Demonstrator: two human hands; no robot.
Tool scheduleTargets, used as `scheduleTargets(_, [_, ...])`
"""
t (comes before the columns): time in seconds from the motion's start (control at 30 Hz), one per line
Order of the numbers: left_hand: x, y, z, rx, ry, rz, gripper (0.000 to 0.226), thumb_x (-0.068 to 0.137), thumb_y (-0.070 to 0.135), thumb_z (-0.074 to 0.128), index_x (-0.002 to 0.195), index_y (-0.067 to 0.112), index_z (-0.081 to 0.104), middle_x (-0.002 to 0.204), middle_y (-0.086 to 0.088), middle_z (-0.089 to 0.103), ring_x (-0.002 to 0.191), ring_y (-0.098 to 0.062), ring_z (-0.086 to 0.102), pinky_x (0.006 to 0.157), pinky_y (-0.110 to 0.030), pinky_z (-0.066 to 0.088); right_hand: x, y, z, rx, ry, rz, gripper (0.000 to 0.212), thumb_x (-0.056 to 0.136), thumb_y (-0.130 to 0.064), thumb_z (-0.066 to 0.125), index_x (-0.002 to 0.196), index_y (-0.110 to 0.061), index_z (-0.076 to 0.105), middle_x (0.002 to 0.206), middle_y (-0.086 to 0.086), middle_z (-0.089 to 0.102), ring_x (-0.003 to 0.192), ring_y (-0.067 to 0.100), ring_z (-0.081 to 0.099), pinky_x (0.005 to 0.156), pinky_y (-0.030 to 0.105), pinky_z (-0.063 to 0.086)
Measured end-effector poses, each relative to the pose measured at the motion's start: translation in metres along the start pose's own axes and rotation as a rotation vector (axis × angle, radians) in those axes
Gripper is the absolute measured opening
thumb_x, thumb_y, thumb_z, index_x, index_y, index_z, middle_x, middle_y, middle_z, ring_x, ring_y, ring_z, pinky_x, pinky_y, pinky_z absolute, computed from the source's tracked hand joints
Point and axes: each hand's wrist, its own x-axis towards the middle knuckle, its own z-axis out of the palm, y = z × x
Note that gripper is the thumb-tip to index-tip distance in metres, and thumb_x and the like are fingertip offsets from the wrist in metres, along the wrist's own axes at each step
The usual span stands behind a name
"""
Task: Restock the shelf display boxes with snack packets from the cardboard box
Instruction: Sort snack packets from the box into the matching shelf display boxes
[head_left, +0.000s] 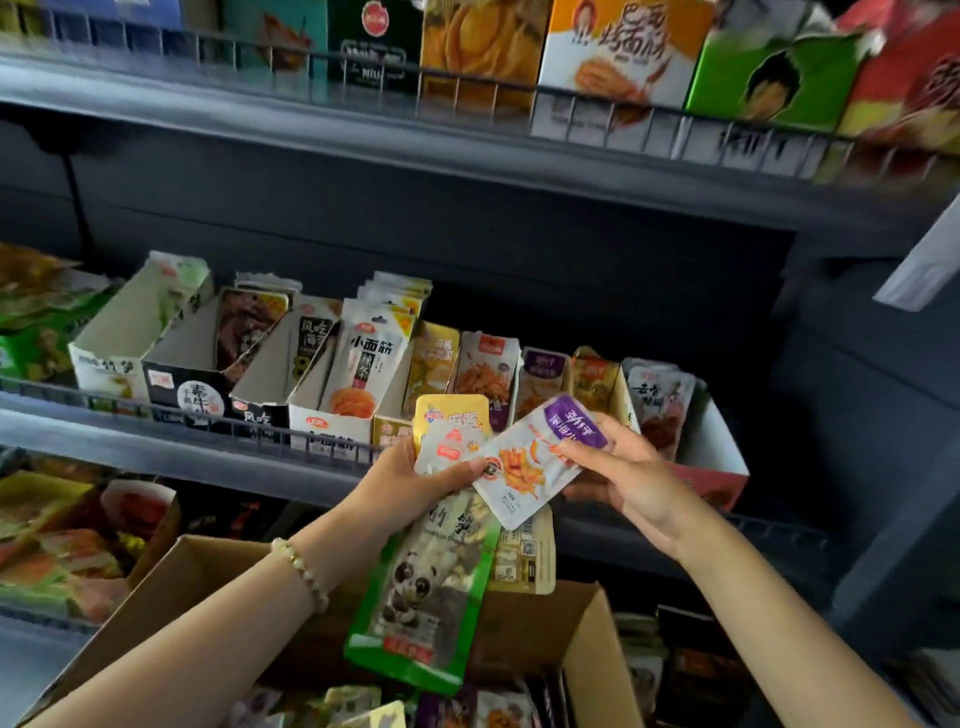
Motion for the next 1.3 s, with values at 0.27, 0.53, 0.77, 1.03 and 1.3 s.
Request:
scheduleTargets(0.27, [0.040, 0.026, 0.013, 0.026, 0.025, -0.010, 0.044, 0.076, 0.029, 0.077, 0.107, 0.003, 0.061, 0.088, -0.012, 0.075, 0.075, -0.025, 0.073, 0.063, -0.034, 0.057, 0.041, -0.043, -0.046, -0.182, 0.125, -0.097, 0.022, 0.084, -0.008, 0.069, 0.104, -0.015, 0.064, 0.095, 0.005, 0.073, 0.090, 0.017, 0.071, 0.067, 0.023, 0.059])
scheduleTargets(0.53, [0.070, 0.036, -0.014, 0.050, 0.165, -0.052, 0.056, 0.066, 0.032, 0.083, 0.105, 0.005, 0.054, 0.084, -0.017, 0.074, 0.076, -0.033, 0.073, 0.069, -0.042, 0.059, 0.102, -0.066, -0.078, -0.314, 0.332, -0.152, 0.024, 0.086, -0.002, 0.066, 0.108, -0.011, 0.061, 0.093, 0.004, 0.066, 0.078, 0.013, 0.066, 0.055, 0.013, 0.054])
scheduleTargets(0.77, [0.102, 0.046, -0.032, 0.051, 0.230, -0.027, 0.073, 0.046, 0.043, 0.086, 0.100, 0.009, 0.050, 0.091, -0.020, 0.073, 0.080, -0.036, 0.072, 0.079, -0.051, 0.058, 0.171, -0.038, -0.067, -0.745, 0.221, -0.136, 0.019, 0.087, 0.000, 0.065, 0.105, -0.005, 0.061, 0.080, 0.001, 0.062, 0.068, 0.014, 0.061, 0.053, 0.020, 0.051])
scheduleTargets(1.03, [0.122, 0.045, -0.039, 0.063, 0.215, -0.010, 0.091, 0.038, 0.047, 0.089, 0.110, 0.007, 0.050, 0.097, -0.020, 0.072, 0.084, -0.037, 0.071, 0.080, -0.053, 0.057, 0.204, -0.011, -0.061, -1.073, -0.017, -0.156, 0.026, 0.087, -0.013, 0.067, 0.113, -0.016, 0.062, 0.103, -0.002, 0.063, 0.089, 0.006, 0.058, 0.069, 0.014, 0.044])
scheduleTargets(1.3, [0.132, 0.046, -0.036, 0.052, 0.171, -0.008, 0.067, 0.056, 0.036, 0.082, 0.107, 0.006, 0.049, 0.083, -0.020, 0.074, 0.072, -0.035, 0.072, 0.068, -0.043, 0.057, 0.227, -0.006, -0.067, -1.157, 0.035, -0.273, 0.012, 0.086, -0.024, 0.069, 0.098, -0.023, 0.065, 0.098, -0.007, 0.062, 0.091, 0.008, 0.058, 0.078, 0.025, 0.050])
